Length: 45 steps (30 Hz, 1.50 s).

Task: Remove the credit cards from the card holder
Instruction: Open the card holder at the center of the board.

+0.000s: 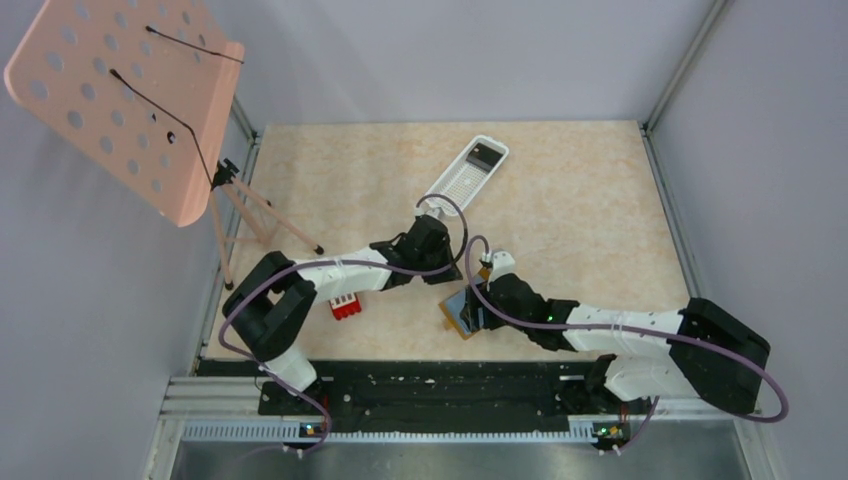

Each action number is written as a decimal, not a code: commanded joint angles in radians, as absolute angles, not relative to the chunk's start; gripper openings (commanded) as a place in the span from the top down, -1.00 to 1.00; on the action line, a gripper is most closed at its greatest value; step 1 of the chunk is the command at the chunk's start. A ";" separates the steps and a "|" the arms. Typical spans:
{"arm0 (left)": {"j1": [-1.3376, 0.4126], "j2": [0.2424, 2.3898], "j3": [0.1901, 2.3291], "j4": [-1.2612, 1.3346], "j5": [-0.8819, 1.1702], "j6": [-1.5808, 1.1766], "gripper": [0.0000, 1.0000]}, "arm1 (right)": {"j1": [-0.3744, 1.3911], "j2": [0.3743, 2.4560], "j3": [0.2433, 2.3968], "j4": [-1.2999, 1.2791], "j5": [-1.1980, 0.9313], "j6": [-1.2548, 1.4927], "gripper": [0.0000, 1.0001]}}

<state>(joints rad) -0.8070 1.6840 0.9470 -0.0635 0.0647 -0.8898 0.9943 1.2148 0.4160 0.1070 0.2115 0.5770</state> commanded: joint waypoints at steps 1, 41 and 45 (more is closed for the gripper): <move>-0.801 1.564 0.899 -0.143 0.009 -0.857 0.75 | 1.005 1.245 0.449 0.185 0.238 0.546 -0.43; -0.863 1.457 0.486 0.313 0.298 -1.117 0.24 | 1.035 1.375 0.484 0.118 0.311 0.575 -0.50; -0.878 1.443 0.475 0.314 0.301 -1.132 0.34 | 1.039 1.385 0.490 0.109 0.320 0.577 -0.50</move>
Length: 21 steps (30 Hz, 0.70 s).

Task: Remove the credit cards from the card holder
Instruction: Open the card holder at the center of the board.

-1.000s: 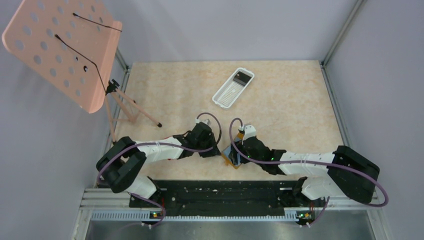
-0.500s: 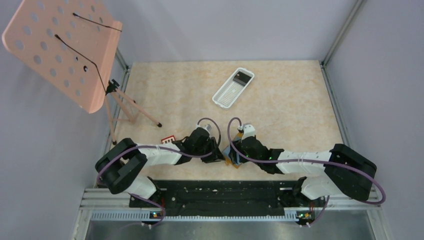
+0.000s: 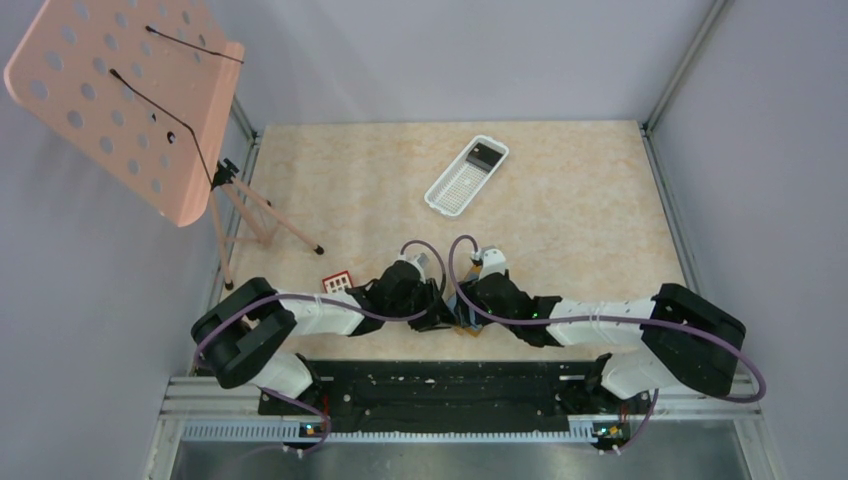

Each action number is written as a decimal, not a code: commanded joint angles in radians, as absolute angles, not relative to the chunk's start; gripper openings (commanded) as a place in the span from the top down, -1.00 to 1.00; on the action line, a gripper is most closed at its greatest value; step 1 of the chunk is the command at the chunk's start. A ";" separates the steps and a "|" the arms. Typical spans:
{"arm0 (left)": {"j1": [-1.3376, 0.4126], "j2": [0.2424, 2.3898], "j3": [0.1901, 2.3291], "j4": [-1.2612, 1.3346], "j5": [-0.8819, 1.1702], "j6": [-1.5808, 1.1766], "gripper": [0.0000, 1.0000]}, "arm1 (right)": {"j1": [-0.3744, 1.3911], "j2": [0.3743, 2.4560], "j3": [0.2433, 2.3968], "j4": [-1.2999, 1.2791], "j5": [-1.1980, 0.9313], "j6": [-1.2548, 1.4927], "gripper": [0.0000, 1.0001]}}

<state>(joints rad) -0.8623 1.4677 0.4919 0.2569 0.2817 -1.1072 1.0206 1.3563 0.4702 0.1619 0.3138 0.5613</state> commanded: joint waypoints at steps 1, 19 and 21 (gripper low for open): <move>-0.880 1.438 0.472 0.313 0.300 -1.136 0.40 | 1.040 1.387 0.490 0.108 0.323 0.579 -0.50; -0.882 1.372 0.427 0.217 0.223 -1.125 1.00 | 1.049 1.394 0.481 0.107 0.310 0.554 -0.58; -0.882 1.357 0.433 0.185 0.203 -1.114 1.00 | 1.053 1.397 0.485 0.110 0.294 0.547 -0.59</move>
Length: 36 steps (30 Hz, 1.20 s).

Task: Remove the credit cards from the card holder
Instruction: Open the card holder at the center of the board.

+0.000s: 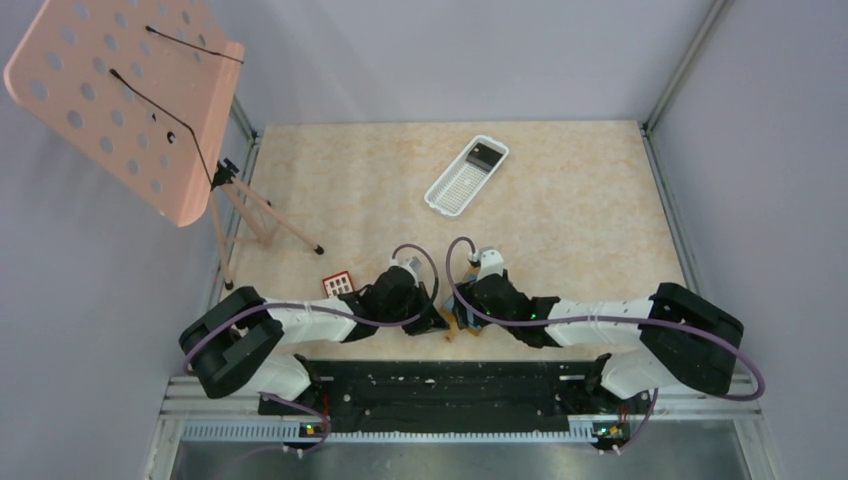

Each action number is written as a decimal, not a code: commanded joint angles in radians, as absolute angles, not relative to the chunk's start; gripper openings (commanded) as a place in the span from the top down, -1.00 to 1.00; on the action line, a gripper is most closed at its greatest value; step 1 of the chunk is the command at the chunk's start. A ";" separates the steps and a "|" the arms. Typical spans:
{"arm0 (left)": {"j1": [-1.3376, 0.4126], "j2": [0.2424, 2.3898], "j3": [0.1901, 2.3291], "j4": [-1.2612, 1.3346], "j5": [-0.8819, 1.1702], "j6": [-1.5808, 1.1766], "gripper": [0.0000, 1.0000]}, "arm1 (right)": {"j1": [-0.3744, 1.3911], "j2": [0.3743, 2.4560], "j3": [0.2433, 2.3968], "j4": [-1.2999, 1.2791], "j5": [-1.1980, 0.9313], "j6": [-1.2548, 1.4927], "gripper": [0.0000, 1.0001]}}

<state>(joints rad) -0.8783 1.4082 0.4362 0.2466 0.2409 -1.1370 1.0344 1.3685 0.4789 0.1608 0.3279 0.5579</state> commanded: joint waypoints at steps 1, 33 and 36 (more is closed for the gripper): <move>-0.882 1.350 0.436 0.169 0.195 -1.108 1.00 | 1.054 1.397 0.488 0.108 0.290 0.544 -0.59; -0.881 1.218 0.591 -0.221 -0.076 -0.977 1.00 | 1.056 1.342 0.491 0.097 0.303 0.657 0.34; -0.881 1.200 0.650 -0.297 -0.132 -0.953 0.99 | 1.056 1.313 0.480 0.106 0.293 0.692 0.40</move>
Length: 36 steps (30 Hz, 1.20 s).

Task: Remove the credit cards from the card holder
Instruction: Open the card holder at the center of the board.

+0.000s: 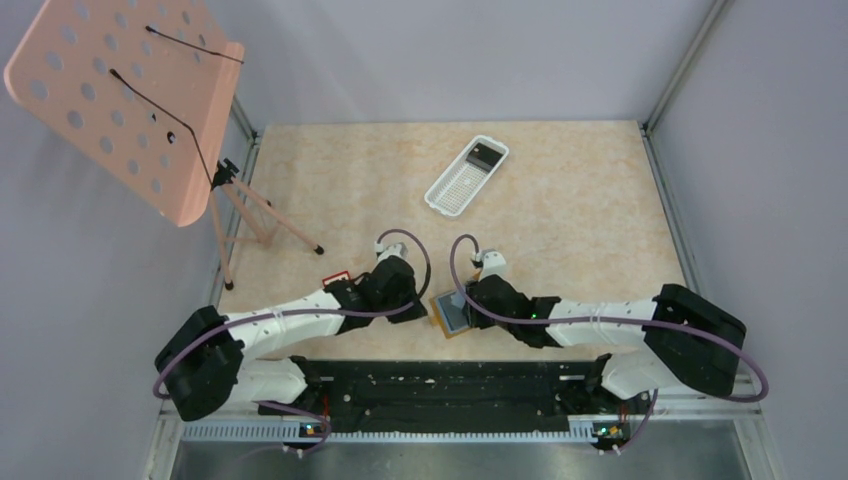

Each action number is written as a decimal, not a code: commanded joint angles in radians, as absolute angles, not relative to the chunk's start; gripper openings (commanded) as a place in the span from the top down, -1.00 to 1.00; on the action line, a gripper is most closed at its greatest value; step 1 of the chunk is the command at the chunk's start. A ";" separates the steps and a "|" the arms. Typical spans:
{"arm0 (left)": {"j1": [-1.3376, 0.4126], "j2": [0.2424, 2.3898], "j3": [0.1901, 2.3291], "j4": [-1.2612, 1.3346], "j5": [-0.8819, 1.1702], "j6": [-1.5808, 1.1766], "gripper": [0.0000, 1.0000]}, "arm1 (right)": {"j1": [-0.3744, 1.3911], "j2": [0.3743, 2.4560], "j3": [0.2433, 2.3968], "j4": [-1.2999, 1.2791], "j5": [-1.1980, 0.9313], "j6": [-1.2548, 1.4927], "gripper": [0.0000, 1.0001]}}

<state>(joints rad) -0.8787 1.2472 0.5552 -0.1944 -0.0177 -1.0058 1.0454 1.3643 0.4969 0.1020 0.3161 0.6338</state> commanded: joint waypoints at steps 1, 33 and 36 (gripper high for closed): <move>-0.881 1.198 0.668 -0.318 -0.148 -0.947 0.96 | 1.056 1.306 0.474 0.112 0.288 0.702 0.41; -0.881 1.561 0.792 0.029 0.135 -0.971 0.83 | 1.056 1.148 0.391 0.146 0.335 0.773 0.09; -0.881 1.577 0.797 0.038 0.143 -0.975 0.83 | 1.056 1.132 0.385 0.138 0.344 0.772 0.09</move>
<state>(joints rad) -0.8787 1.5589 0.7593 -0.0269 0.1204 -0.9676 1.0454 1.1721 0.3866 0.1337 0.3035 0.7792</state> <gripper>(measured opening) 0.087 0.454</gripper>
